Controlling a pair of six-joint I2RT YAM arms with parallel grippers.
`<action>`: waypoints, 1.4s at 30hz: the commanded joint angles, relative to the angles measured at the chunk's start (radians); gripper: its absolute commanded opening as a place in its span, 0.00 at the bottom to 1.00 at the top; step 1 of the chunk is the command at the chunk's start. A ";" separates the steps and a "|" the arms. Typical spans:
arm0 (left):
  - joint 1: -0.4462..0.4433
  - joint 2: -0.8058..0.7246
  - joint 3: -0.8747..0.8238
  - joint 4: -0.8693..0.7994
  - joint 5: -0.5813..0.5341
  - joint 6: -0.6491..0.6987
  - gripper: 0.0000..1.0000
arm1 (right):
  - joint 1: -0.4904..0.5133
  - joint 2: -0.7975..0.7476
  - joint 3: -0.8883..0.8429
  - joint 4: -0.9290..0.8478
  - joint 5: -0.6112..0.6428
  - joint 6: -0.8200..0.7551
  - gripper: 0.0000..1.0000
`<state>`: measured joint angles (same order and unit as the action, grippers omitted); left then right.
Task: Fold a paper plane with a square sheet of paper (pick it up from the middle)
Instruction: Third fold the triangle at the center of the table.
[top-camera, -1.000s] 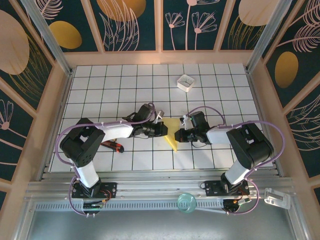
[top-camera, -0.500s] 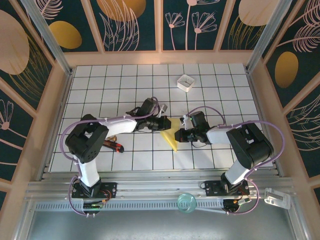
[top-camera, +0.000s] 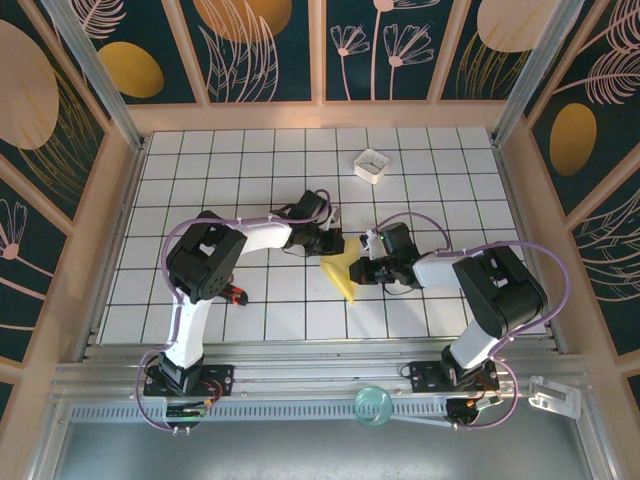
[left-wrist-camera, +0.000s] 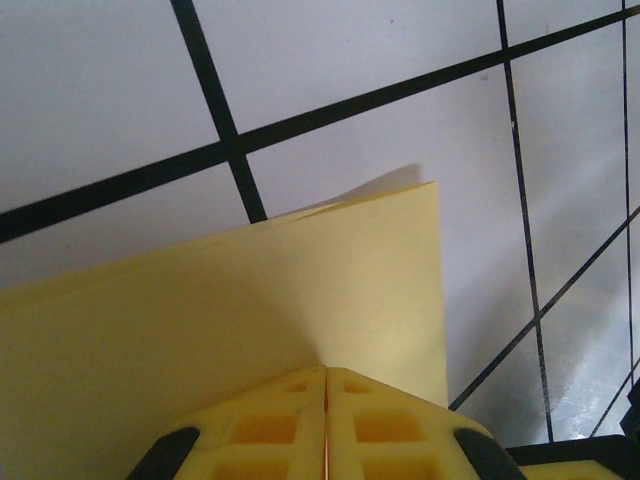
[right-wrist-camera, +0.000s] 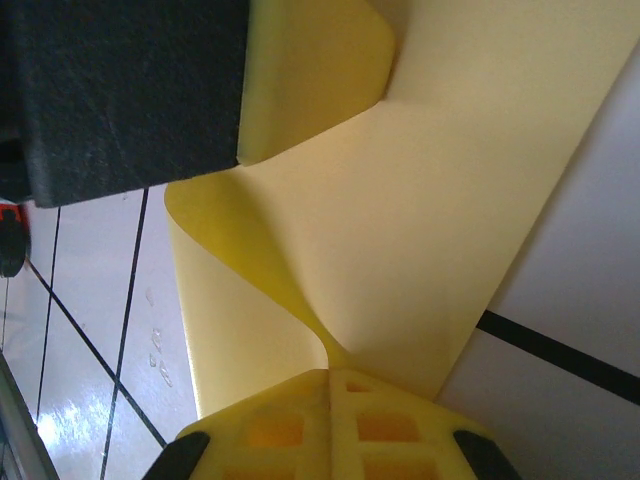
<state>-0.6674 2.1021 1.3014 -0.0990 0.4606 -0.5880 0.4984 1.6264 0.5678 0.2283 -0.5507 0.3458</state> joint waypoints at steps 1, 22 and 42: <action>-0.001 0.028 0.024 -0.051 -0.004 0.038 0.09 | 0.010 0.035 0.011 -0.038 0.023 -0.010 0.00; 0.001 0.016 0.039 -0.073 -0.024 0.058 0.15 | 0.012 0.031 0.012 -0.088 0.054 -0.018 0.00; -0.172 -0.446 -0.501 0.374 -0.043 -0.293 0.04 | 0.014 0.039 -0.006 -0.083 0.063 -0.021 0.00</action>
<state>-0.8059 1.6760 0.8337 0.1383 0.3847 -0.7956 0.5037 1.6367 0.5869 0.2062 -0.5434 0.3454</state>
